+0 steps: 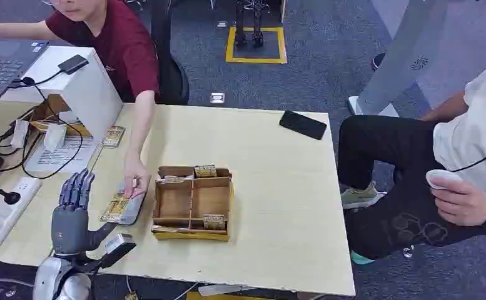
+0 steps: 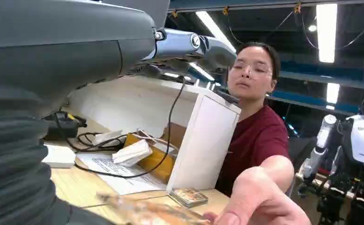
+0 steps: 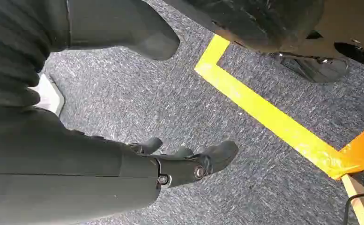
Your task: Pass the card to the sensor for recognition and then transmit it.
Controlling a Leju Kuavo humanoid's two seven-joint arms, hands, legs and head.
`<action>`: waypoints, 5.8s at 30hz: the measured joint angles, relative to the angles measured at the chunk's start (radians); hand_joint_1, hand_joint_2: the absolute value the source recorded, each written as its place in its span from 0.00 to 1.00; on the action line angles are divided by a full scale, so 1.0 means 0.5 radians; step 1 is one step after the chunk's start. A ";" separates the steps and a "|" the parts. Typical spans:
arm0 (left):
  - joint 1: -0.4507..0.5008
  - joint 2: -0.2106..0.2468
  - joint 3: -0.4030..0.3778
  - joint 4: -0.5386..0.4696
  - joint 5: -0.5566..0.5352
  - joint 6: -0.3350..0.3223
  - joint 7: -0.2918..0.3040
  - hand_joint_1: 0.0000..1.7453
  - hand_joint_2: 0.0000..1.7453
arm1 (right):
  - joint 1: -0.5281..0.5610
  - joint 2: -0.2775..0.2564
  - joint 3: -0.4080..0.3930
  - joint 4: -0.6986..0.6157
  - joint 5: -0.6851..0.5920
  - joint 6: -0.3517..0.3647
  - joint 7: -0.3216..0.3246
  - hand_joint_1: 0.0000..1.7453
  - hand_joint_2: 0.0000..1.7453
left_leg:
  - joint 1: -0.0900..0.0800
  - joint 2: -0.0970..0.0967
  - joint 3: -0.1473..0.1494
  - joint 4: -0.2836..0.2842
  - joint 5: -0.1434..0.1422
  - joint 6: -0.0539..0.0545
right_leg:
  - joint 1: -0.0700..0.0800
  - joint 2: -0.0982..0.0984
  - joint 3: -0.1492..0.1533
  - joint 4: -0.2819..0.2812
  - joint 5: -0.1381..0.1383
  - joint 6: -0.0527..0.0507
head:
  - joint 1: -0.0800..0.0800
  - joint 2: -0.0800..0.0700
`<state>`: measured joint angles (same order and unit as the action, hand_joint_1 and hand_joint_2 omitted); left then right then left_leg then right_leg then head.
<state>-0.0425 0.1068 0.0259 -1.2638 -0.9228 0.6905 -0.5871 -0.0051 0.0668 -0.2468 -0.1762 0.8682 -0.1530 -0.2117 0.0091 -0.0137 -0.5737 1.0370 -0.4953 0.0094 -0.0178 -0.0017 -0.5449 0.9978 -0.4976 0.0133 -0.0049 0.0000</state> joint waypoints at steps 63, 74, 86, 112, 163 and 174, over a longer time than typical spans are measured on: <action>-0.163 -0.068 -0.165 0.102 1.268 -0.665 0.518 1.00 1.00 | 0.003 0.028 -0.048 -0.001 -0.020 -0.060 0.013 0.00 1.00 | 0.000 0.000 0.000 0.001 0.001 0.001 | 0.000 0.001 -0.001 0.000 0.001 -0.001 | 0.000 0.000; -0.229 -0.088 -0.222 0.275 1.051 -0.552 0.655 1.00 1.00 | 0.004 0.034 -0.049 -0.001 -0.001 -0.062 0.028 0.00 1.00 | 0.000 0.000 0.000 0.001 0.001 0.001 | 0.000 0.001 0.000 0.000 0.001 -0.001 | 0.000 0.001; -0.312 -0.096 -0.230 0.518 0.905 -0.478 0.726 1.00 1.00 | 0.001 0.038 -0.049 -0.002 0.006 -0.054 0.033 0.00 1.00 | 0.000 0.000 0.001 0.000 0.001 0.001 | 0.000 0.000 0.002 0.000 0.001 -0.001 | 0.000 0.000; -0.445 -0.075 -0.214 0.851 0.651 -0.306 0.833 1.00 1.00 | 0.001 0.038 -0.048 -0.002 0.032 -0.038 0.033 0.00 1.00 | 0.000 -0.001 0.014 0.000 0.002 -0.001 | 0.000 -0.002 0.016 0.001 0.001 -0.001 | 0.000 0.000; -0.270 -0.214 0.187 0.593 2.068 -0.923 0.043 1.00 1.00 | -0.012 0.039 -0.040 -0.013 0.069 -0.039 0.027 0.00 1.00 | -0.001 -0.007 0.011 -0.001 0.007 0.000 | -0.001 -0.009 0.013 0.001 0.001 -0.001 | 0.000 0.000; -0.365 -0.187 0.160 0.532 1.474 -0.325 -0.226 1.00 1.00 | -0.026 0.039 0.001 -0.021 0.115 0.000 0.028 0.00 1.00 | -0.001 -0.007 0.009 -0.001 0.007 0.000 | 0.000 -0.009 0.010 0.001 0.002 -0.003 | 0.000 0.000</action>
<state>-0.2249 0.0134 0.1057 -0.9979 -0.1856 0.5282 -0.7000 -0.0183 0.0862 -0.2464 -0.1865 0.9258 -0.1530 -0.1976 0.0087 -0.0170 -0.5692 1.0366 -0.4917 0.0093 -0.0179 -0.0062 -0.5400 0.9985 -0.4965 0.0120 -0.0050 0.0000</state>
